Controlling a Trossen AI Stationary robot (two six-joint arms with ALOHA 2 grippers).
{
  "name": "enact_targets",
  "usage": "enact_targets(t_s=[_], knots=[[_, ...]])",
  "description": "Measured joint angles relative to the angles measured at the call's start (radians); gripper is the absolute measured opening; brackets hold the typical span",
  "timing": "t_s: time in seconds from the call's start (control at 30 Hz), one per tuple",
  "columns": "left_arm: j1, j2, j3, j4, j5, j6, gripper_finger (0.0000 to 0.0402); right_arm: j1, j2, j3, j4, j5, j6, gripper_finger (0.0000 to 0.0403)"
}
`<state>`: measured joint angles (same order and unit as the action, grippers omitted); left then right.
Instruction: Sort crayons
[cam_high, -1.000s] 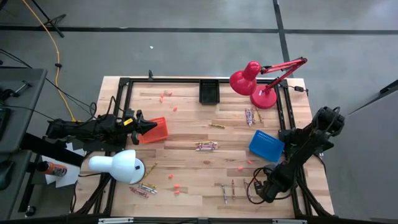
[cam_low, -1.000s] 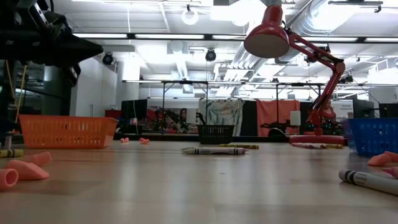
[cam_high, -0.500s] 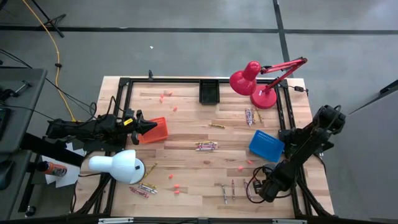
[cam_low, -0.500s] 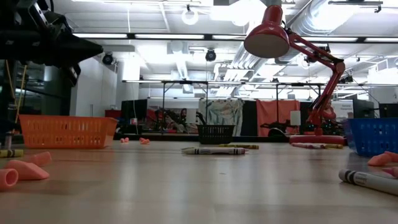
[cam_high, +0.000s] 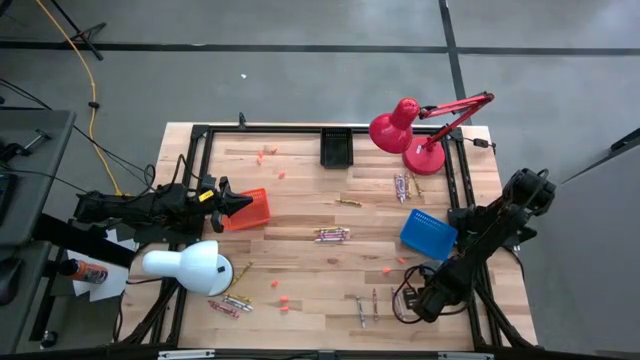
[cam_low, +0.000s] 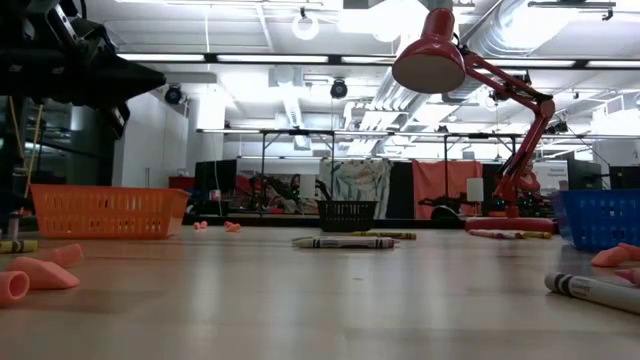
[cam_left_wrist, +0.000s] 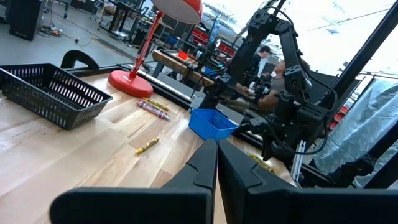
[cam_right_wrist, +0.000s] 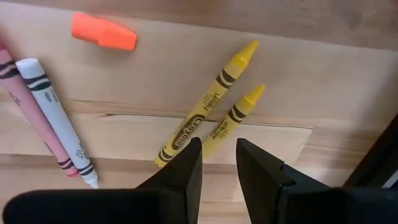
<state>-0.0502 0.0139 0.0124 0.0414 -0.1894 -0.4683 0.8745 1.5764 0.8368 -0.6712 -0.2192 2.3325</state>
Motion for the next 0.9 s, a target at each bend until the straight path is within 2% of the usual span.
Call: enact_targets(t_s=[0.73, 0.83, 0.9], knots=[[0.000, 0.000, 0.000, 0.000, 0.000, 0.000, 0.0003, -0.005, 0.083, 0.004, 0.023, -0.016, -0.003, 0.0093], [0.000, 0.000, 0.000, -0.001, 0.000, 0.000, 0.0003, -0.004, 0.084, 0.003, 0.015, -0.005, -0.020, 0.0077], [0.000, 0.000, 0.000, 0.000, 0.000, 0.000, 0.0003, -0.004, 0.084, 0.003, 0.012, 0.000, -0.035, 0.0053]])
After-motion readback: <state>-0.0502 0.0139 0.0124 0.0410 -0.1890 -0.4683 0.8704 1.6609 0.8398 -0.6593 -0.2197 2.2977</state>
